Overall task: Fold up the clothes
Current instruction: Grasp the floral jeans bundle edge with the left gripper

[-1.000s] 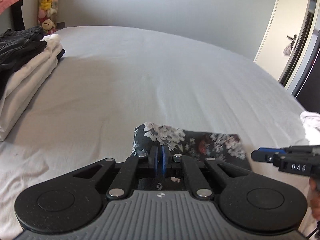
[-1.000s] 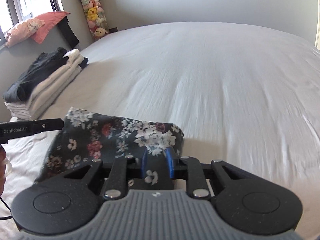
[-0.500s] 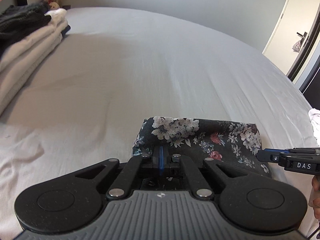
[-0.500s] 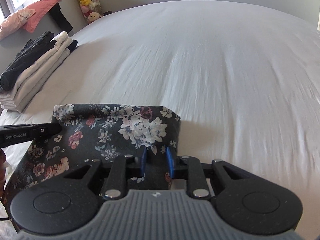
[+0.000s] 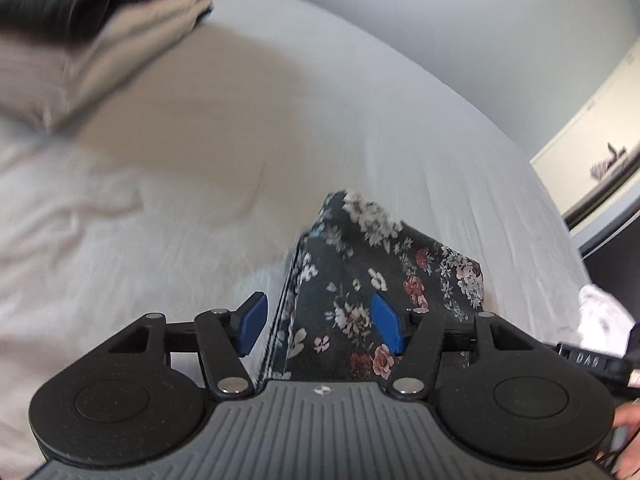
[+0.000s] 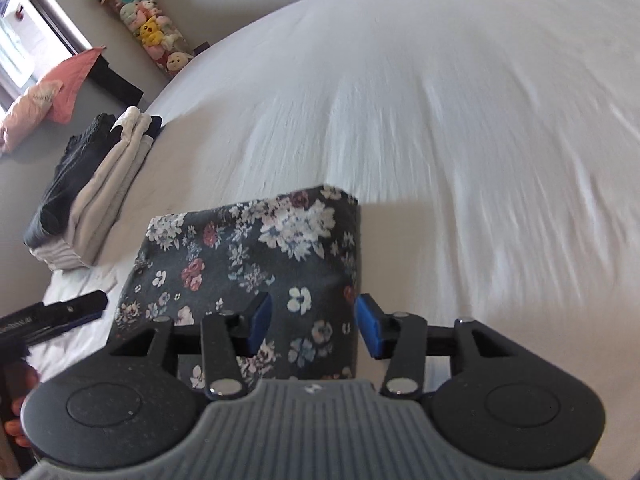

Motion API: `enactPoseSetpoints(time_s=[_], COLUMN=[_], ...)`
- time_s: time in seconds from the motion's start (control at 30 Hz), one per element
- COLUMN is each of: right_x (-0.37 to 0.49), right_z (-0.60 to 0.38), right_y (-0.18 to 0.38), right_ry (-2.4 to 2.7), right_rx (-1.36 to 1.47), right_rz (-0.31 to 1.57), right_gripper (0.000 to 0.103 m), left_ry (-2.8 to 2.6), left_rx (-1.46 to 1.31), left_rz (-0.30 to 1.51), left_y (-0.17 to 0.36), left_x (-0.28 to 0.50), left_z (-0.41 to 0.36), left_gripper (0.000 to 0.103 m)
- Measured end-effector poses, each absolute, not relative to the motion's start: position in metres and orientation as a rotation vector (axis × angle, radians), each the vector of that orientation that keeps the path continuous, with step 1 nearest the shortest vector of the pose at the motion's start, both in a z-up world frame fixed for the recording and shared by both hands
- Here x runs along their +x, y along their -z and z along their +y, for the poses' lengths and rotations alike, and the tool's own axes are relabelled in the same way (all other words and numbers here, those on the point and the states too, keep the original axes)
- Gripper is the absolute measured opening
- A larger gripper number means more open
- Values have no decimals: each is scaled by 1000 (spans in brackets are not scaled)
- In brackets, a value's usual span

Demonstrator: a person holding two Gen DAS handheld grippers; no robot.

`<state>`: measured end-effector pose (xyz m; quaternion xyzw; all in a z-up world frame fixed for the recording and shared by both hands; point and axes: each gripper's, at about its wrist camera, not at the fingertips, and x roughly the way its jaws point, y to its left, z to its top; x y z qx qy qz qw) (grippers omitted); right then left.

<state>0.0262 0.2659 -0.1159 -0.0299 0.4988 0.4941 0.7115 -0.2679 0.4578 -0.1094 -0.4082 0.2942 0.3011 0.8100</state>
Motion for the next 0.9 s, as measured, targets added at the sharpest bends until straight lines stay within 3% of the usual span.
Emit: enactPoseSetpoints(time_s=[0.17, 0.5, 0.67, 0.9], right_x=[40, 60, 64, 67], right_z=[267, 280, 284, 286], right_y=[134, 158, 166, 170], right_ry=[-1069, -1103, -1115, -1133], right_rx=[13, 168, 230, 264], right_rz=[1212, 1334, 1363, 1368], right_gripper=[52, 53, 46, 37], left_ry=[-608, -503, -485, -490], left_rx=[-1095, -1132, -1142, -1155], left_rz=[614, 597, 584, 570], left_y=[145, 164, 169, 172], left_x=[-273, -262, -257, -256], left_z=[483, 505, 504, 500], left_gripper=[71, 72, 58, 46])
